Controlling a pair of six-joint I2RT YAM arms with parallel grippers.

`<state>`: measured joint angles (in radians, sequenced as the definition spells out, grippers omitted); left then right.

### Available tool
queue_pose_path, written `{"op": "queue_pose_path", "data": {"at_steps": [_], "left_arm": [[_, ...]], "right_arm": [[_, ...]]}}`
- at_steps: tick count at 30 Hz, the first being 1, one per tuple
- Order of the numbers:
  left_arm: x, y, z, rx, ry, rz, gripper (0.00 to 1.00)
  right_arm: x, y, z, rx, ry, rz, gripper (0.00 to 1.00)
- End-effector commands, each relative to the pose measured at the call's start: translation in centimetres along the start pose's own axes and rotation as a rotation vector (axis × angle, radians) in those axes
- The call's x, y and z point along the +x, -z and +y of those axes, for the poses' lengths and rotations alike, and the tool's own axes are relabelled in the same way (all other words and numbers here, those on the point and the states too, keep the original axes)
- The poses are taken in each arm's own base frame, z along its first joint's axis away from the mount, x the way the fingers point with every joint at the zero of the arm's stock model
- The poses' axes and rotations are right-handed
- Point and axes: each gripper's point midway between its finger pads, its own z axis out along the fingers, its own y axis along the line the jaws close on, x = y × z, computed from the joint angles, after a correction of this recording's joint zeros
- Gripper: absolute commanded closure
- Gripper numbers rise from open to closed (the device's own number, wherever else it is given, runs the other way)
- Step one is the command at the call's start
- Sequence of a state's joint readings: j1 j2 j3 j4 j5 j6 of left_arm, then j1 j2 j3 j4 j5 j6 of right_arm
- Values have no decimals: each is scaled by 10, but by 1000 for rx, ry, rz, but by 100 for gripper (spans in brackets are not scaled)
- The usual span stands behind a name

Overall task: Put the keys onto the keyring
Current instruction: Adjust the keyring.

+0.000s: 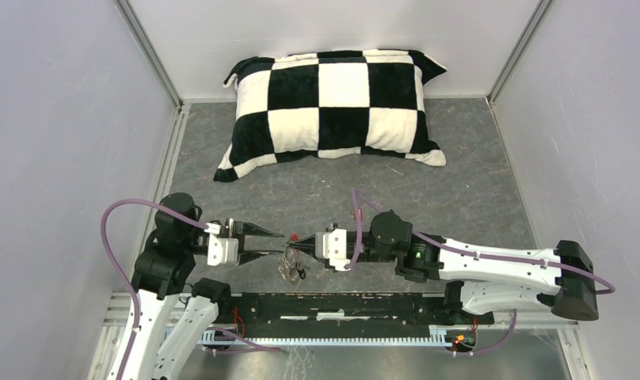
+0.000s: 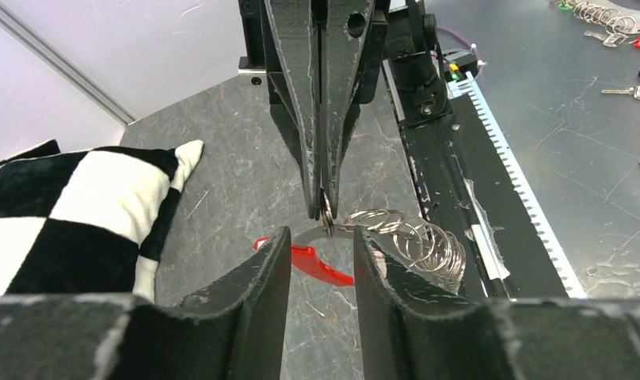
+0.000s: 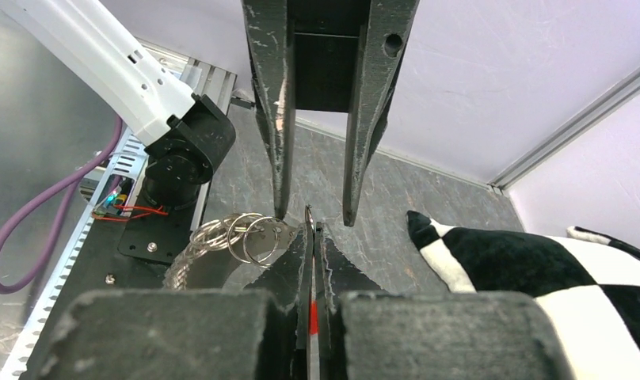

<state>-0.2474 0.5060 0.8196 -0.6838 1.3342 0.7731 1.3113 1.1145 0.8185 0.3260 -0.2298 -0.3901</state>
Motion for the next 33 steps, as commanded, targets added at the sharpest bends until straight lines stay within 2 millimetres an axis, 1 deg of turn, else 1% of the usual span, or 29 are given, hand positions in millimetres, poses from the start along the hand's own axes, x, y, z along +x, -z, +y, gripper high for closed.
{"op": "queue_pose_path", "data": {"at_steps": [1, 5, 7, 12, 17, 19, 24, 27, 29, 30, 31, 33], "left_arm": [[2, 0, 4, -8, -21, 5, 61], [-3, 0, -1, 12, -25, -16, 72], [-3, -1, -3, 18, -20, -22, 74], [2, 0, -6, 12, -19, -16, 76], [5, 0, -7, 2, -31, -7, 73], [3, 0, -5, 4, -34, -9, 73], [-3, 0, -4, 18, -46, -23, 83], [-6, 0, -4, 24, -48, -30, 93], [-7, 0, -5, 24, -56, -32, 97], [-8, 0, -5, 23, -60, -32, 98], [-7, 0, -5, 20, -65, -31, 98], [-6, 1, -5, 9, -84, -22, 98]], "right_arm": [[-26, -6, -10, 36, 28, -77, 100], [-27, -8, -8, 35, 30, -75, 100], [-29, -8, -8, 39, 31, -79, 100], [-31, -7, -7, 51, 32, -86, 100], [-33, -8, -5, 49, 31, -96, 100], [-33, -9, -3, 45, 28, -100, 100], [-31, -14, 1, 32, 14, -101, 100], [-28, -15, 2, 30, 5, -96, 100], [-25, -14, 3, 34, -3, -89, 100], [-24, -13, 3, 36, -7, -90, 99], [-23, -12, 5, 34, -12, -88, 97], [-20, -10, 3, 48, -25, -77, 84]]}}
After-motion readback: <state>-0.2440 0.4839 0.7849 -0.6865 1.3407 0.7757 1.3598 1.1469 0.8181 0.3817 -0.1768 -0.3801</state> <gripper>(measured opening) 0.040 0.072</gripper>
